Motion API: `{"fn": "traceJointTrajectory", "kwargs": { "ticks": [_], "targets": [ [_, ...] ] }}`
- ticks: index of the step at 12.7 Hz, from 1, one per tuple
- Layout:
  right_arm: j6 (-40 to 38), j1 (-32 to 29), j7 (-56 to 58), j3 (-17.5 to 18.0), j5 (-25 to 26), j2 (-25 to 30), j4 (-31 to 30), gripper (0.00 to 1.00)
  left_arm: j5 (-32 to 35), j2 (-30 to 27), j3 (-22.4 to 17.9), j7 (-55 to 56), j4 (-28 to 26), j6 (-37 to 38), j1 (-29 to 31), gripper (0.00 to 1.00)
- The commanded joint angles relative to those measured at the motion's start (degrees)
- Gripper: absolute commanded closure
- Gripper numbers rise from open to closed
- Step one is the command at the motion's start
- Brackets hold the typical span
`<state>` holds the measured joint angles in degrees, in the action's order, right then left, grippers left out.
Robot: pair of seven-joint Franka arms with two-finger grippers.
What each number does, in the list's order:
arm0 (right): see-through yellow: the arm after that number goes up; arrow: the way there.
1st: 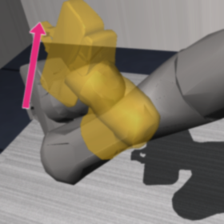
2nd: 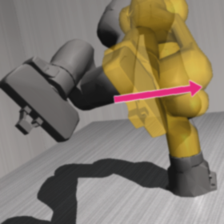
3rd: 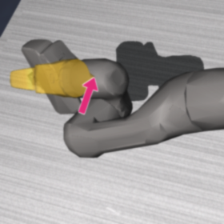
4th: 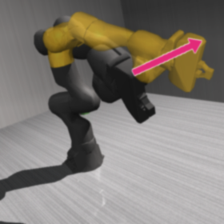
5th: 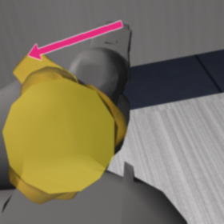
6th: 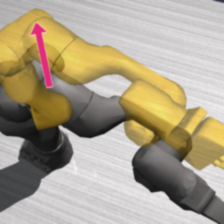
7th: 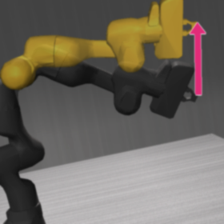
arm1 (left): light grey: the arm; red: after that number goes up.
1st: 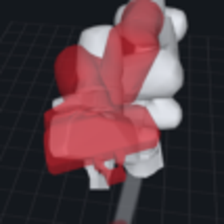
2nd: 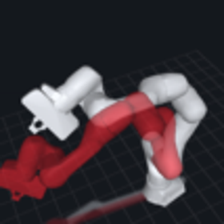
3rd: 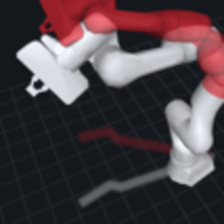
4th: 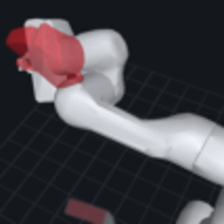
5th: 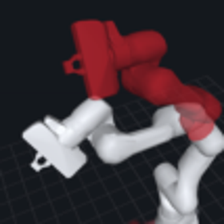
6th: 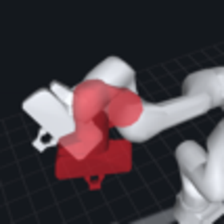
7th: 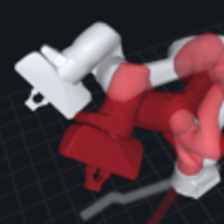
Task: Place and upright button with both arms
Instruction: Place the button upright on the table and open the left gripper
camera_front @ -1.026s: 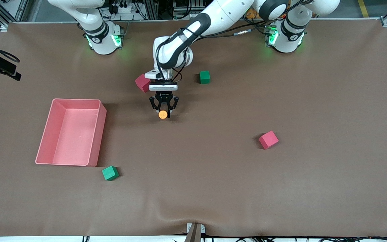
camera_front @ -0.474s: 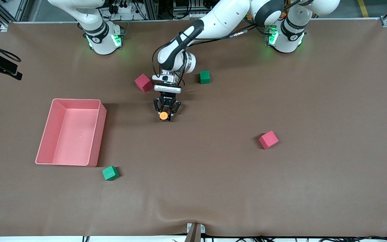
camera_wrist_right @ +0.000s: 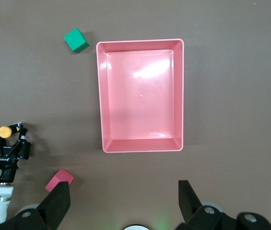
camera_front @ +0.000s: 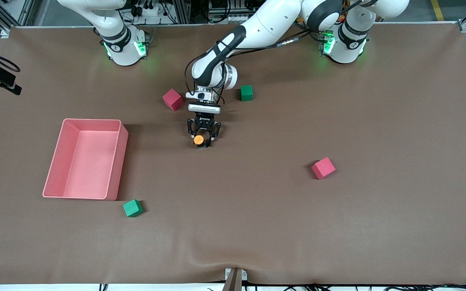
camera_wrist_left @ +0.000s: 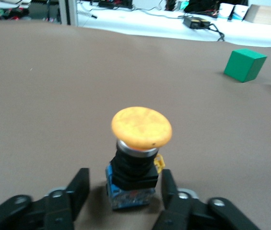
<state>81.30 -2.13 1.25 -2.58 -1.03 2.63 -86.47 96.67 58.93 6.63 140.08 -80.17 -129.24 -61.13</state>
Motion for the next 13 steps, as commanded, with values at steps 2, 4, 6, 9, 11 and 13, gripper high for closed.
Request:
{"fn": "traceJointTrajectory", "kwargs": {
  "ticks": [2, 4, 6, 9, 11, 13],
  "targets": [
    [-0.9, -0.2, 0.7, 0.3, 0.5, -0.3, 1.1, 0.0, -15.2, -4.9, 0.2, -2.3, -0.9, 1.2, -2.8, 0.0],
    [-0.9, -0.1, 0.7, 0.3, 0.5, -0.3, 1.1, 0.0, -28.5, -8.9, 1.4, -13.6, -0.3, 6.0, -2.9, 0.0],
    [-0.9, -0.2, 0.7, 0.3, 0.5, -0.3, 1.1, 0.0, -39.0, -15.0, 2.3, -24.3, 0.5, 9.7, -2.5, 0.0],
    [-0.9, -0.1, 0.6, 0.3, 0.7, -0.3, 1.1, 0.0, -56.3, -27.2, 1.7, -41.5, 0.5, 14.2, 1.3, 0.0],
    [-0.9, -0.9, 0.7, 0.1, 0.8, -0.4, 1.0, 0.0, -63.5, -35.9, 1.7, -51.2, 0.3, 18.1, 8.7, 0.0],
    [-0.9, -0.7, 0.7, 0.1, 0.8, -0.8, 1.0, 0.0, -73.6, -40.7, 1.7, -64.8, 0.3, 20.7, 17.2, 0.0]
  ]
}}
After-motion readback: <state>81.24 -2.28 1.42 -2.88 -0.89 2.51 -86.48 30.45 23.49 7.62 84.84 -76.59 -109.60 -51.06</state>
